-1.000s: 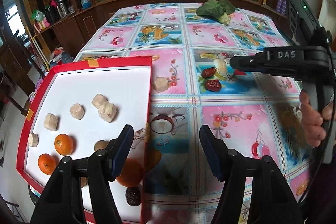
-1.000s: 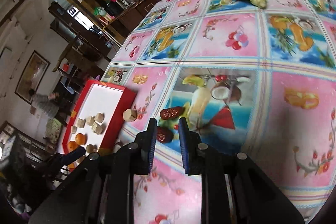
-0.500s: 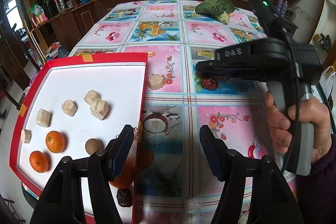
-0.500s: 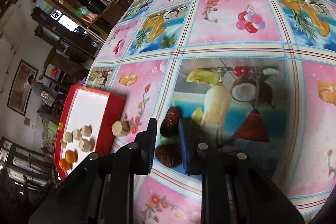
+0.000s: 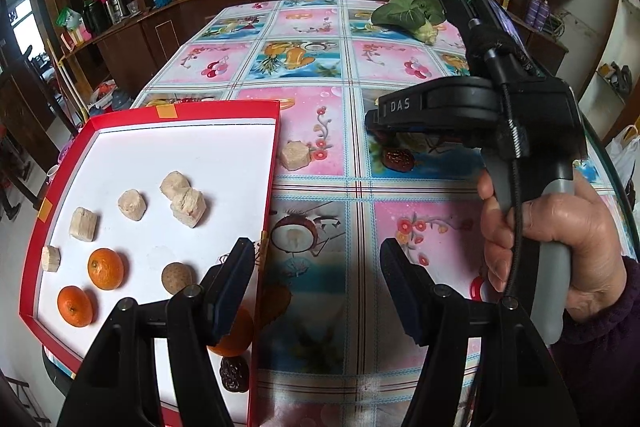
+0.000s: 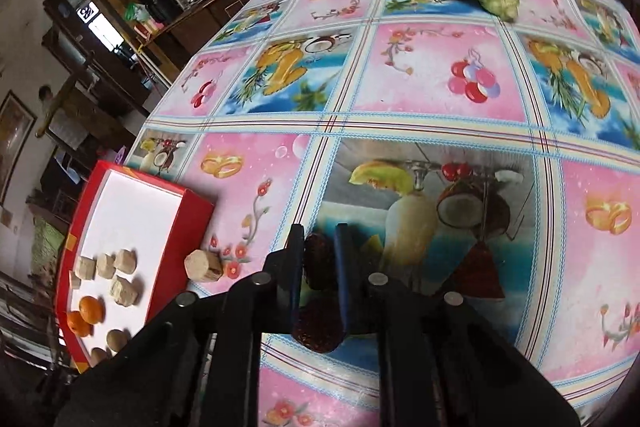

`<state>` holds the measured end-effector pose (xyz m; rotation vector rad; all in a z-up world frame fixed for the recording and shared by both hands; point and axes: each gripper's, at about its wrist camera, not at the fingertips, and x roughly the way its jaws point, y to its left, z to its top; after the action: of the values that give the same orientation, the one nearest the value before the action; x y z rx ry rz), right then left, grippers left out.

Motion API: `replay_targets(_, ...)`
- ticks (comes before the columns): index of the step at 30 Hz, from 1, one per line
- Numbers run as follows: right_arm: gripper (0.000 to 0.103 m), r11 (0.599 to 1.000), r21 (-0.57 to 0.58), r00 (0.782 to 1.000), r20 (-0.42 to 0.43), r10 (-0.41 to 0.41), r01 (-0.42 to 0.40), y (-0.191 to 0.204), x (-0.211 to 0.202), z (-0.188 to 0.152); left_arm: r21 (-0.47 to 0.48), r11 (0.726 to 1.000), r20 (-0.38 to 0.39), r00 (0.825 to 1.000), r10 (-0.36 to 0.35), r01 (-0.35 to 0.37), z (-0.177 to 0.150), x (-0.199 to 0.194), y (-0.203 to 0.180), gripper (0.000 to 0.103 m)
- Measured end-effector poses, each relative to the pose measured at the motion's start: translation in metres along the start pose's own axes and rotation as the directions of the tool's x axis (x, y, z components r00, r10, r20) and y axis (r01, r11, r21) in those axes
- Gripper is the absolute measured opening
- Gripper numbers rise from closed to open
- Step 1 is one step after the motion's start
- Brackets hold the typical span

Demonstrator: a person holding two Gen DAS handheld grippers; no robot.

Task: Organize fruits
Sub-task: 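Grasp a red date with the right tool while the left tool grasps another date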

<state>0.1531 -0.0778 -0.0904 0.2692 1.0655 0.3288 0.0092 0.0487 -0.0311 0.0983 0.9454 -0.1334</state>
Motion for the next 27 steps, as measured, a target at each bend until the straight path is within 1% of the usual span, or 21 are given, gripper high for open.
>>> replay_targets(6,0.017,1.0,-0.009,1.0,0.004,0.003,-0.003,-0.011,-0.009,-0.001,0.006,1.0,0.0,1.0,0.0,0.0,0.0,-0.002,0.0,0.065)
replay_targets(10,0.017,1.0,-0.029,1.0,-0.008,-0.013,0.012,-0.025,-0.03,-0.009,0.021,1.0,-0.007,1.0,0.006,-0.006,0.002,-0.001,-0.002,0.065)
replay_targets(15,0.017,0.995,-0.095,0.999,-0.028,-0.046,0.043,-0.04,-0.053,-0.022,0.049,0.998,0.013,0.999,0.03,-0.03,0.017,0.001,-0.006,0.065)
replay_targets(18,0.017,0.988,-0.139,0.997,-0.042,-0.069,0.062,-0.05,-0.064,-0.032,0.057,0.998,0.022,0.999,0.035,-0.036,0.029,0.009,-0.009,0.065)
replay_targets(20,0.017,0.989,-0.133,0.996,-0.061,-0.068,0.059,-0.057,-0.062,-0.036,0.07,0.997,0.038,0.999,0.009,-0.012,0.037,0.016,-0.013,0.065)
replay_targets(23,0.017,0.99,-0.128,0.995,-0.076,-0.067,0.057,-0.061,-0.058,-0.038,0.09,0.996,0.043,0.999,-0.011,0.007,0.046,0.03,-0.018,0.065)
replay_targets(25,0.017,0.992,-0.12,0.995,-0.082,-0.056,0.046,-0.063,-0.057,-0.038,0.098,0.994,0.032,0.998,-0.048,0.045,0.052,0.04,-0.021,0.065)
replay_targets(27,0.017,0.992,-0.12,0.995,-0.086,-0.047,0.036,-0.064,-0.056,-0.037,0.107,0.992,0.016,0.998,-0.068,0.066,0.055,0.047,-0.025,0.065)
